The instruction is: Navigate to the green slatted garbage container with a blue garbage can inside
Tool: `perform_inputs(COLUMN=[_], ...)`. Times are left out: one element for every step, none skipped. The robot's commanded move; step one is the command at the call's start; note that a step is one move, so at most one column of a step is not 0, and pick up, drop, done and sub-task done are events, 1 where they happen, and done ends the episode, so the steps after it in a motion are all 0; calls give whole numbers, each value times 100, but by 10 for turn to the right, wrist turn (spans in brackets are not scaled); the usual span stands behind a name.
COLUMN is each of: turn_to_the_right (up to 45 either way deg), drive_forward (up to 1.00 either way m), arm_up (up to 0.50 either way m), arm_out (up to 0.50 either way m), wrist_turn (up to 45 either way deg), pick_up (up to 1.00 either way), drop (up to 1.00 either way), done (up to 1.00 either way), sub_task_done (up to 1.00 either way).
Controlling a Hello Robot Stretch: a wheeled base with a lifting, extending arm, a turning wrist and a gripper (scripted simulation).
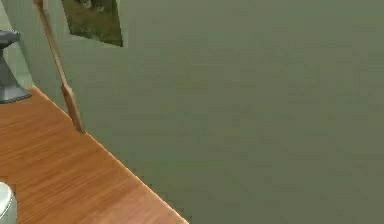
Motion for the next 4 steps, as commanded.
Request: perform_inputs(turn_to_the_right=[0,-450,-30,0], drive_forward=[45,0,0,75], arm_up=[0,0,0,0], arm_out=[0,0,0,0], wrist_turn=[0,0,0,0], pick_up=[0,0,0,0], drop=[0,0,0,0], done=[0,0,0,0], sub_task_done=[0,0,0,0])
